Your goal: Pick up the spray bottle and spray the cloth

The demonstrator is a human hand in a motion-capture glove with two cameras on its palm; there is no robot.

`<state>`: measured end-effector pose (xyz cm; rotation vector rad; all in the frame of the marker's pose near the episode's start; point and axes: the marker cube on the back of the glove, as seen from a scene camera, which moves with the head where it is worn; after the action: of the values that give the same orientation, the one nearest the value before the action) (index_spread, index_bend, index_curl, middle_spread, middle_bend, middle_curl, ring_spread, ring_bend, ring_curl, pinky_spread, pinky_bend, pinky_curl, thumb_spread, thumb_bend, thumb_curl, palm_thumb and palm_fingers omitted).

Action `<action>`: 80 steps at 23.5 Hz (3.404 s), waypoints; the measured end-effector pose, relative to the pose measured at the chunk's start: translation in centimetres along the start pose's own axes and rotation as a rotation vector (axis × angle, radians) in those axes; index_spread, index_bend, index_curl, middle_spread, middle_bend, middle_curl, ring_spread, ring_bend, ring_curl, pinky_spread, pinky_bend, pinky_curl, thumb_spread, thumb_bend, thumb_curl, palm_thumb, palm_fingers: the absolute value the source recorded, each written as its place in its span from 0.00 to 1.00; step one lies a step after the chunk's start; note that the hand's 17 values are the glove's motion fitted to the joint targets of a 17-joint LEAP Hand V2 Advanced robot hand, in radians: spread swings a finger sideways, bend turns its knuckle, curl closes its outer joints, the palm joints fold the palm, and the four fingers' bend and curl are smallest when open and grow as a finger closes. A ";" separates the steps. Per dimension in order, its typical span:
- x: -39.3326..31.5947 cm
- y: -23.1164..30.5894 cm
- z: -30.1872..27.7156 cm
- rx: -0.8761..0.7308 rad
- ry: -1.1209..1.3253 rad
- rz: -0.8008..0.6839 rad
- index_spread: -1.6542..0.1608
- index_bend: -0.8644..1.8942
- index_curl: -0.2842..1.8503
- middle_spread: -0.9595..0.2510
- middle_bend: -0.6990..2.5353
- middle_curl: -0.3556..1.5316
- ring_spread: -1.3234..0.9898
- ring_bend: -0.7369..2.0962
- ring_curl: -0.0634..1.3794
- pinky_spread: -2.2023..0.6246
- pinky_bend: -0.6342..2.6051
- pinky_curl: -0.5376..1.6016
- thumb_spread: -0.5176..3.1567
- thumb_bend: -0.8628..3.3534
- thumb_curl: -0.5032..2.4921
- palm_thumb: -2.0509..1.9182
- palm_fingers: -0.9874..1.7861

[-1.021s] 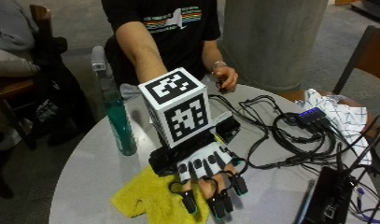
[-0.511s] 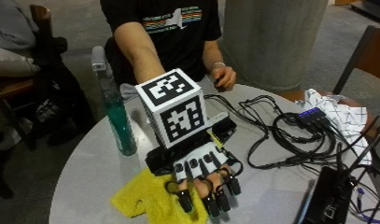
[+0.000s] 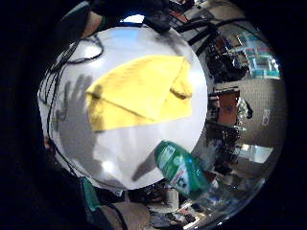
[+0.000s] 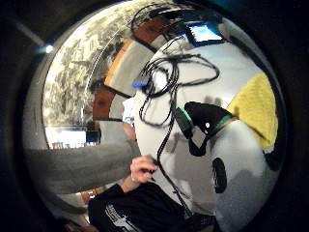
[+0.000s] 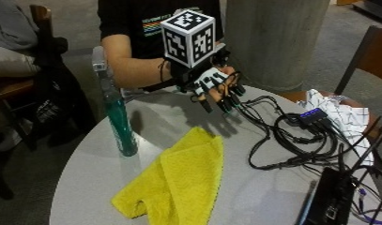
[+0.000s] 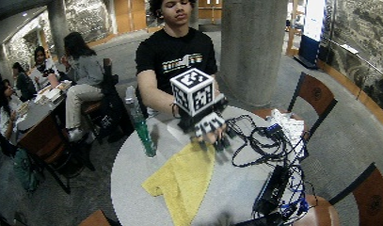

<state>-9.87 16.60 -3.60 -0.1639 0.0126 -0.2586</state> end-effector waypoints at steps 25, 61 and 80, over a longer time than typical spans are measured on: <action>2.8 24.3 3.5 0.490 -0.480 0.126 0.73 0.35 0.25 0.84 0.29 0.35 0.58 0.42 0.24 0.87 0.34 0.41 0.44 0.22 0.27 0.69 0.54; 16.6 20.6 4.0 1.012 -0.872 0.491 0.76 0.37 0.24 0.83 0.29 0.38 0.57 0.43 0.26 0.84 0.37 0.41 0.41 0.22 0.31 0.78 0.63; 16.2 20.4 3.9 1.087 -0.881 0.499 0.80 0.40 0.32 0.74 0.31 0.44 0.54 0.42 0.33 0.76 0.33 0.43 0.31 0.20 0.35 0.80 0.67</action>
<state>11.13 32.57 -2.95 0.8123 -0.9373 0.3420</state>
